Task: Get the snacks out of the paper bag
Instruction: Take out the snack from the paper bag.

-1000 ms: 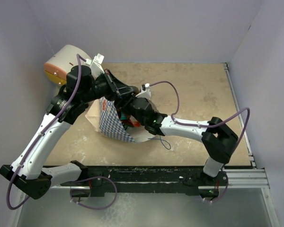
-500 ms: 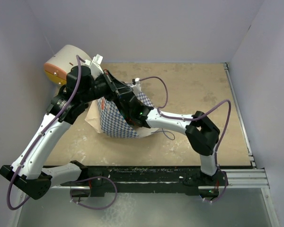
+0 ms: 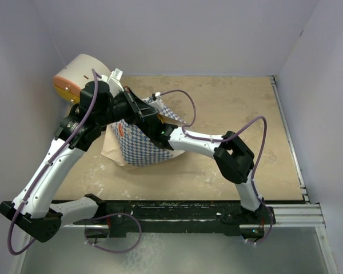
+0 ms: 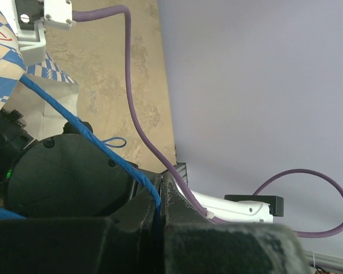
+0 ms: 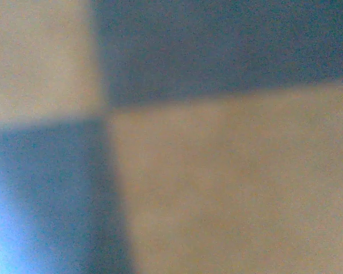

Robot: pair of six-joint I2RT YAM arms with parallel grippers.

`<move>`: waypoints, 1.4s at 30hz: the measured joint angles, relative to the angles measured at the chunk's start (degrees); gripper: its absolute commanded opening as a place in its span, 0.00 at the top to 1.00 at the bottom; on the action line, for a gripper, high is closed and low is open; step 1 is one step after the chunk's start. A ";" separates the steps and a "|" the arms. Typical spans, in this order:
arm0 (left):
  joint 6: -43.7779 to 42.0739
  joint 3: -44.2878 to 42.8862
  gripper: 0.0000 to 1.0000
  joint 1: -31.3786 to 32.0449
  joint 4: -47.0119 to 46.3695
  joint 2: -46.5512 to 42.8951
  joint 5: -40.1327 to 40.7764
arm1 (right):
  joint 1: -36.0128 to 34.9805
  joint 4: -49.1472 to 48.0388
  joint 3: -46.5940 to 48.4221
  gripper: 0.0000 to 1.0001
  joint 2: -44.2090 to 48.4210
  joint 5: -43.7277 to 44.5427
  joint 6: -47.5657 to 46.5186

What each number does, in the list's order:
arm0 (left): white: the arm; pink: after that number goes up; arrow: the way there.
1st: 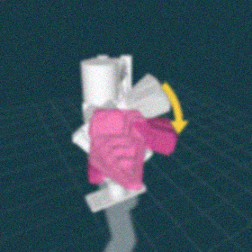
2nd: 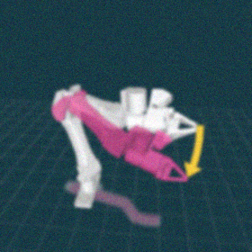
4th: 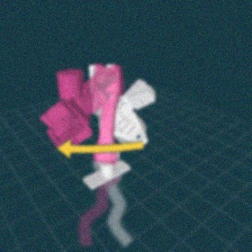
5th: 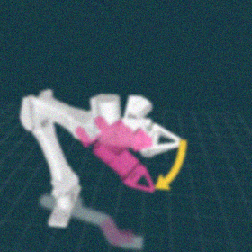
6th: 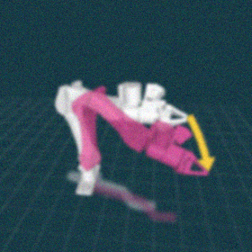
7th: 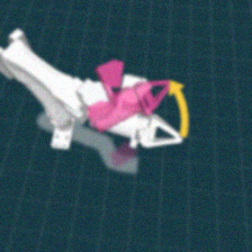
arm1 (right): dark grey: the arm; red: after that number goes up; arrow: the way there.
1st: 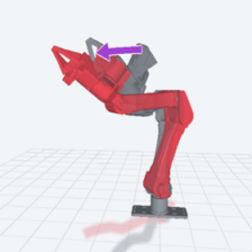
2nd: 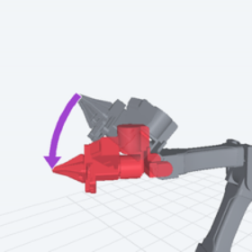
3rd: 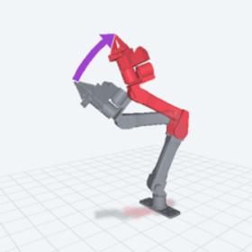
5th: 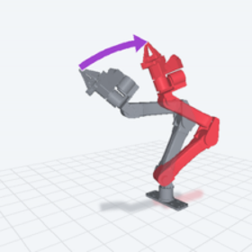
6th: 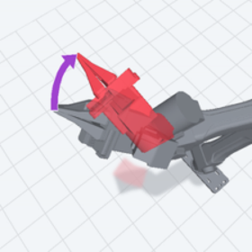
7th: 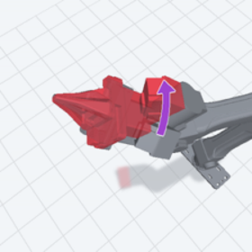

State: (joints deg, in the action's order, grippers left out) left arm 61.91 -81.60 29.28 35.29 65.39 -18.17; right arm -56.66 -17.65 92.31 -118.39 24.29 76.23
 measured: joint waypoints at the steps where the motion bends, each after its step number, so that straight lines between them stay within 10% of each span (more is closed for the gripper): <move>1: -0.07 0.00 1.00 0.00 0.15 -0.04 0.04 | 0.02 -0.24 -0.46 1.00 0.20 -0.02 -0.24; 25: -9.51 -5.57 1.00 0.55 7.63 3.34 -11.37 | 1.66 -9.03 -39.39 1.00 30.95 -1.16 -6.82; 42: -11.32 -1.90 1.00 0.55 13.86 -6.82 -4.94 | 1.66 -7.89 -45.64 1.00 44.83 -3.10 -15.37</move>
State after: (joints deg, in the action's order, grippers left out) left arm 50.59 -83.50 29.82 49.15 58.57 -23.11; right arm -55.00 -25.54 46.68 -73.56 21.19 60.86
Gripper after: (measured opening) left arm 0.009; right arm 0.004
